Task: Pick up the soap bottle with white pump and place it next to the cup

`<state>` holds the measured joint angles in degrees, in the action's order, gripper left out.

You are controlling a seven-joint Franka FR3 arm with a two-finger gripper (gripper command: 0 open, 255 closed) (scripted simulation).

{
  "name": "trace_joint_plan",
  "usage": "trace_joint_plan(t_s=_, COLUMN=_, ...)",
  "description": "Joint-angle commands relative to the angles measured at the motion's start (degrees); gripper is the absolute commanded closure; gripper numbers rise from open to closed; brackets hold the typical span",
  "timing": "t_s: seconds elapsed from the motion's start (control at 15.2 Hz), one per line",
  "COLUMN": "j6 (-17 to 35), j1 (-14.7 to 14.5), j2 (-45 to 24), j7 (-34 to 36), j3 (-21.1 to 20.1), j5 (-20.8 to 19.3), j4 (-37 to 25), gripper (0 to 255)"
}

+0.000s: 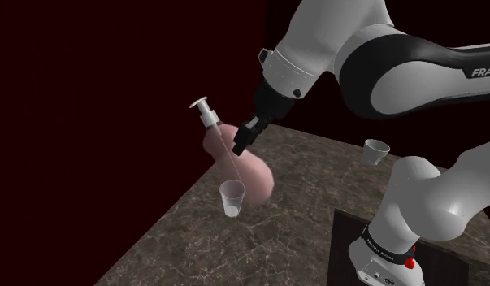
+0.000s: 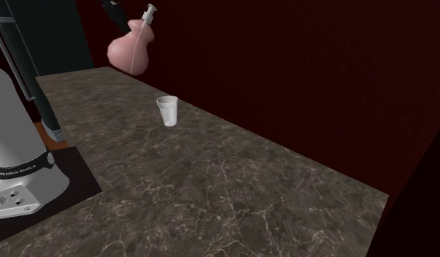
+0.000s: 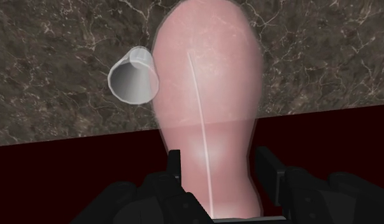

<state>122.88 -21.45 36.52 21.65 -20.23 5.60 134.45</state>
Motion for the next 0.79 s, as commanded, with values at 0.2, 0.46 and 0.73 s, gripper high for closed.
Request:
trace_joint_plan(t_s=0.2, j6=3.79, j1=-0.22, j2=0.11, j7=0.20, j3=-0.49, j5=0.30, j4=3.77, gripper=255)
trace_joint_plan(t_s=0.46, j6=6.90, j1=-0.36, j2=-0.13, j7=0.46, j3=-1.01, j5=0.52, j4=6.65, gripper=255)
trace_joint_plan(t_s=0.73, j6=10.10, j1=-0.44, j2=-0.61, j7=0.76, j3=-1.60, j5=0.70, j4=9.38, gripper=255)
